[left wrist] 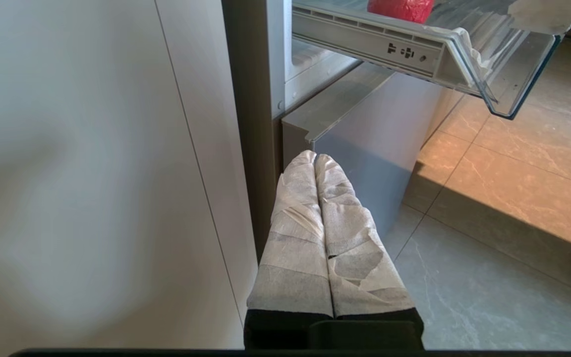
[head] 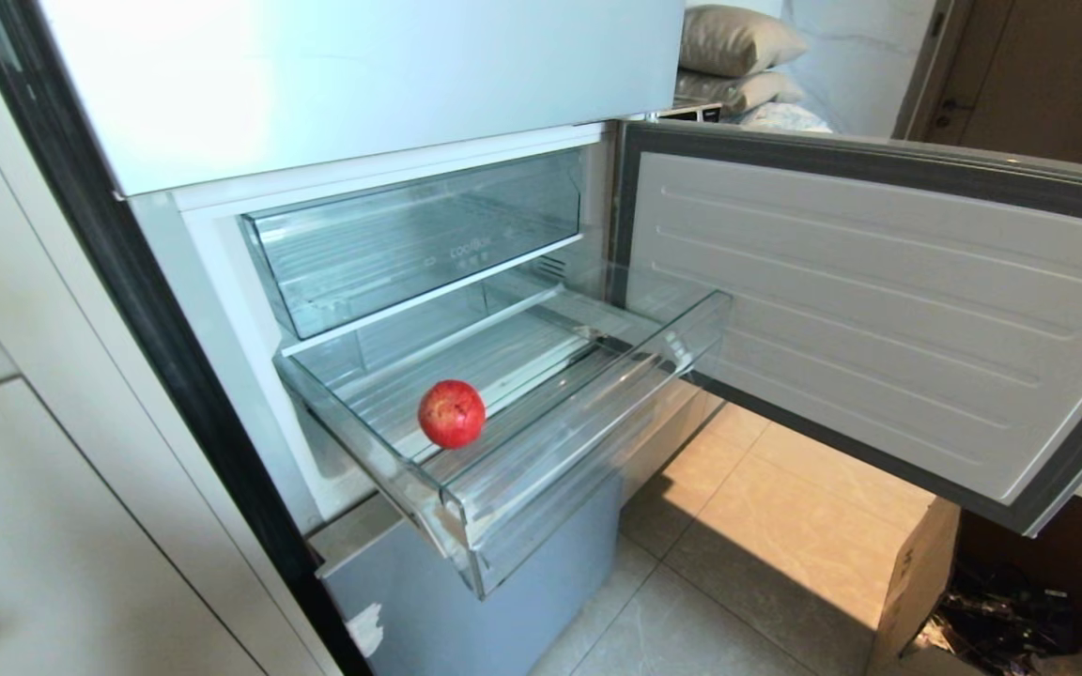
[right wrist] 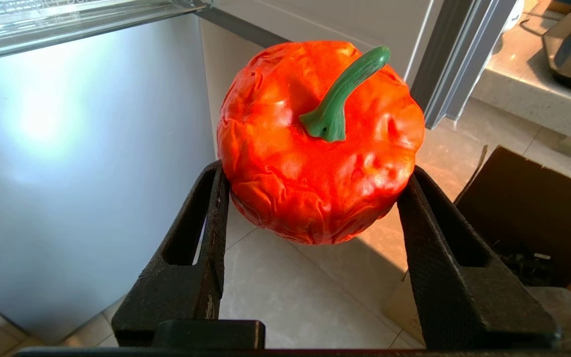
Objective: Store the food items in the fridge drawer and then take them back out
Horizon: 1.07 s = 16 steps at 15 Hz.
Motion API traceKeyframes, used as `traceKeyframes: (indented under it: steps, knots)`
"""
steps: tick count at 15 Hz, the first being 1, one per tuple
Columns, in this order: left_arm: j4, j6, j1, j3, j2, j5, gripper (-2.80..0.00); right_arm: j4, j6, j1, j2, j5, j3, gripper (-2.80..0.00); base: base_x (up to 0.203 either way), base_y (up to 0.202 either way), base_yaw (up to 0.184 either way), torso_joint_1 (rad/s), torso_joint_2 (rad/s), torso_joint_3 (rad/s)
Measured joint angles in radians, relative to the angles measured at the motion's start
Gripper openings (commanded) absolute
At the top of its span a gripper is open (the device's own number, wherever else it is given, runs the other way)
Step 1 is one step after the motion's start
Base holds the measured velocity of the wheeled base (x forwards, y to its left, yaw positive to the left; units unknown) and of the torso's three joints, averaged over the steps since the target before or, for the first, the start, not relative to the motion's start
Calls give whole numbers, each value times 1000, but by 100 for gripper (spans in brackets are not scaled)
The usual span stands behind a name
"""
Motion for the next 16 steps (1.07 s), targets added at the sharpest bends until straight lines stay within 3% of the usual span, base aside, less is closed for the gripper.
traceKeyframes:
  steps: [2,6,9,12,16]
  knots:
    - [0,0,0,0,0,0,-280,13,36,-1,25,-32,-25,-280,0,0,0,0,0,0]
    - [0,0,0,0,0,0,-280,69,125,-6,93,-194,-203,-280,0,0,0,0,0,0]
    - [0,0,0,0,0,0,-280,72,178,-65,223,-289,-339,-280,0,0,0,0,0,0]
    - [0,0,0,0,0,0,-280,67,244,-257,424,-296,-441,-280,0,0,0,0,0,0]
    - [0,0,0,0,0,0,-280,-55,286,-609,740,-174,-523,-280,0,0,0,0,0,0]
